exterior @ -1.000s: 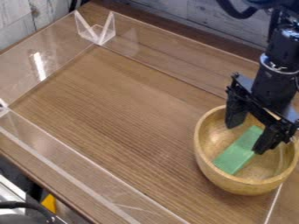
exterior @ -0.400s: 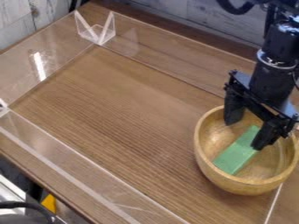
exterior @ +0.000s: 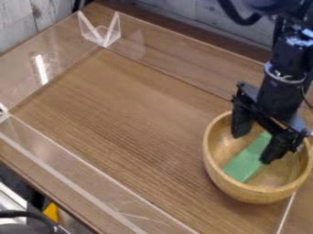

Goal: Remove the green block from inside the brown bowl and put it on the table

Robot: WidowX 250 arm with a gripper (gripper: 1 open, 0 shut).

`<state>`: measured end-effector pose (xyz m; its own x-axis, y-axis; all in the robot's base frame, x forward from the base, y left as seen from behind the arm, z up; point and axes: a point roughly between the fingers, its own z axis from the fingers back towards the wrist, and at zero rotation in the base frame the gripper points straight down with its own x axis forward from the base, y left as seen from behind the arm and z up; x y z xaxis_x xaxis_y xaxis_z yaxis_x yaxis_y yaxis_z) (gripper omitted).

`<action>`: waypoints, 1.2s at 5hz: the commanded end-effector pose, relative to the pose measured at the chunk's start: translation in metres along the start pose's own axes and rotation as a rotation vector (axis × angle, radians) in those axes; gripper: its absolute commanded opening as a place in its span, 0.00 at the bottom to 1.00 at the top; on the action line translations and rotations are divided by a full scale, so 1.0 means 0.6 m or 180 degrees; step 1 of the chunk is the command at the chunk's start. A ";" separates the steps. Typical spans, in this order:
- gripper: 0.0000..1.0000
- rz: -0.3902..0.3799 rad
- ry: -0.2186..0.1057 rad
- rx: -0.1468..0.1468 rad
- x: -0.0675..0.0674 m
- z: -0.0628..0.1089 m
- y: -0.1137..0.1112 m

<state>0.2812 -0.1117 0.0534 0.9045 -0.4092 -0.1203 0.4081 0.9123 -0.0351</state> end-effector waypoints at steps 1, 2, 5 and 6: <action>1.00 -0.0021 -0.0117 0.0033 0.006 0.004 -0.004; 1.00 -0.0026 -0.0118 0.0045 0.006 -0.008 -0.005; 0.00 -0.0100 -0.0116 0.0011 0.001 -0.016 -0.008; 0.00 -0.0113 -0.0113 -0.0024 -0.003 -0.009 -0.009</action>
<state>0.2741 -0.1151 0.0358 0.8896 -0.4395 -0.1247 0.4370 0.8982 -0.0478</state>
